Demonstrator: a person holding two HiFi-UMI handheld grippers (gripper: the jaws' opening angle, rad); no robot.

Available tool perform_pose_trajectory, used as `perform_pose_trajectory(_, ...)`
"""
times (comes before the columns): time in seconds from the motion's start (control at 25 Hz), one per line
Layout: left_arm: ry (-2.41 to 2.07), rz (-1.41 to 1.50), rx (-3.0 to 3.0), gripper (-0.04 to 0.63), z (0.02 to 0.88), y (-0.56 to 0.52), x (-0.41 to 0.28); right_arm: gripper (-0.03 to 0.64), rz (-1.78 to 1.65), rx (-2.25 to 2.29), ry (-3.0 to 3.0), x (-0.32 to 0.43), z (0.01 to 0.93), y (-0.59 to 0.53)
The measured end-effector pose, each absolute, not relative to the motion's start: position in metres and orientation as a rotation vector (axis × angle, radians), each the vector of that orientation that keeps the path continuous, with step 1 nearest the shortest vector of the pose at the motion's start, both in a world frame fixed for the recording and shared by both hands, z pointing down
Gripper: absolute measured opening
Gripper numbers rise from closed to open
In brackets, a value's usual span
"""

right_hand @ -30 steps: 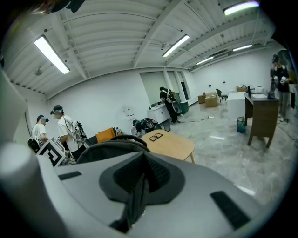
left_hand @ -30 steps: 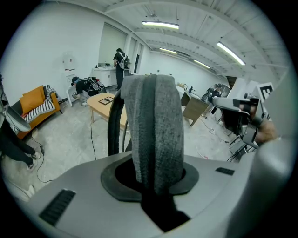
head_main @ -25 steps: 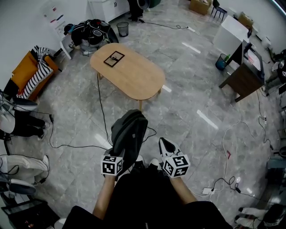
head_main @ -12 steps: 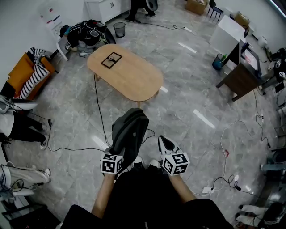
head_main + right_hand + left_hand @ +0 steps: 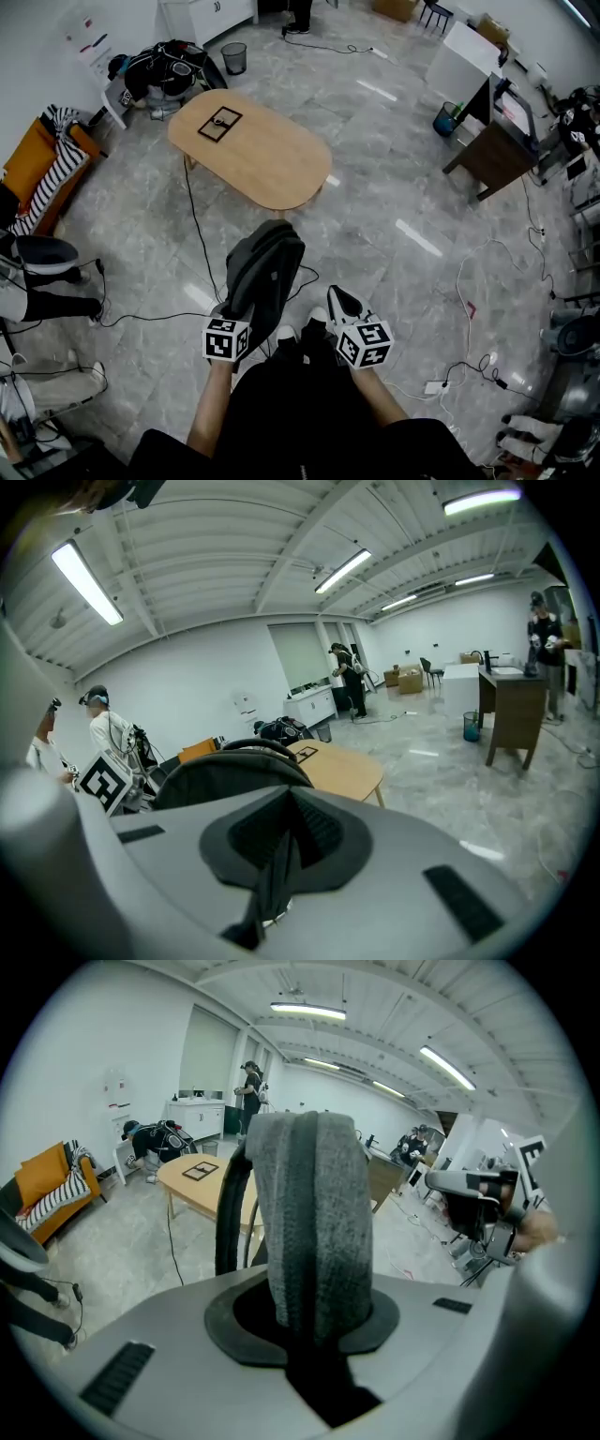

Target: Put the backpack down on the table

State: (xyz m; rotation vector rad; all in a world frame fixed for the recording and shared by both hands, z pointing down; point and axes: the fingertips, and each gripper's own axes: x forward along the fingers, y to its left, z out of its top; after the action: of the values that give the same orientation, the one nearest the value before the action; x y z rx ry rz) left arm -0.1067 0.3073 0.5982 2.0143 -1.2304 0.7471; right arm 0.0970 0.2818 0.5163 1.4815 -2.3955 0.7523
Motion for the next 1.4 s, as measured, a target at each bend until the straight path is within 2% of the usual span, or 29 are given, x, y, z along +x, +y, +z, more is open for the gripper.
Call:
perform_pose_trajectory(0.8, -1.257, 0.722, 1.951, 0.094, 0.593, 0.237, -0.068, 0.011, 0.766, 1.401, -2.494, 0.127, 0.510, 0.179)
perform_pose_trajectory(1.4, -1.322, 0.669, 1.928, 0.094, 0.573, 0.207, -0.036, 0.011, 0.826, 1.357, -2.545, 0.156, 0.513, 0.149)
